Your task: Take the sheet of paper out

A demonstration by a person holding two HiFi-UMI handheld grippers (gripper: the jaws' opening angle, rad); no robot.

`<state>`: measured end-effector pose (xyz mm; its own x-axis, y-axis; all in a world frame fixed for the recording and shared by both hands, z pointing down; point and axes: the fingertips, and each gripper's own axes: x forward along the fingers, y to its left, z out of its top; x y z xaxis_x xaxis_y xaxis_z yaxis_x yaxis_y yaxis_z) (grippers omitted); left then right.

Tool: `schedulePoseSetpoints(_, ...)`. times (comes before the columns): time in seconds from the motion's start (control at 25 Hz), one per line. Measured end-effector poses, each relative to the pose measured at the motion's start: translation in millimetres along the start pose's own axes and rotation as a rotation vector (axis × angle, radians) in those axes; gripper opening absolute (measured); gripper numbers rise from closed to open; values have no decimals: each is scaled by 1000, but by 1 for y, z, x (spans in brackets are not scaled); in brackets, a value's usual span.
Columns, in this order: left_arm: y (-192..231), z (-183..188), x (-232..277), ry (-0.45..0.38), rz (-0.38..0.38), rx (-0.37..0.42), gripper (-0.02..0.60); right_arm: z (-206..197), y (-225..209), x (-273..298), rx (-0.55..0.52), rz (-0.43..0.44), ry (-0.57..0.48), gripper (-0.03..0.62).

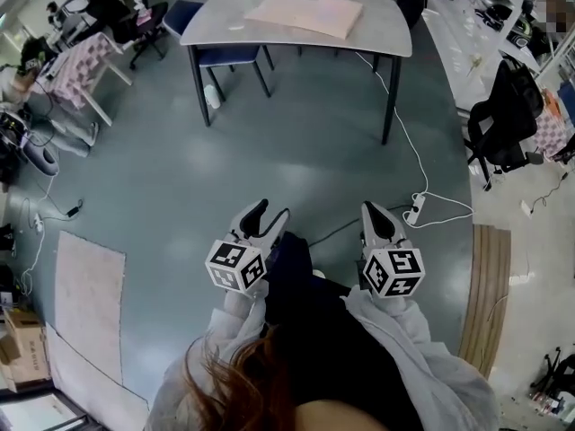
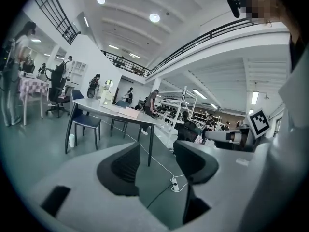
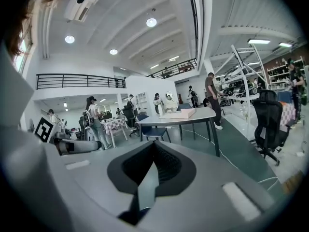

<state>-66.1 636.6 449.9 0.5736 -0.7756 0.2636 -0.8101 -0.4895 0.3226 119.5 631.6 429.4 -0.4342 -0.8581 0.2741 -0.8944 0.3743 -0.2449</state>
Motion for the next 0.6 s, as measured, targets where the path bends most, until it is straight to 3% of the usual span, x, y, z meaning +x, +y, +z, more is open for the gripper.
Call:
schedulePoseSetpoints(0.16, 3, -1, 8, 10, 23, -20, 264, 0, -5, 11, -1, 20, 25, 8)
schedulePoseSetpoints(0.6, 38, 17, 51, 36, 72, -42, 272, 5, -26, 60, 33, 39, 84, 8)
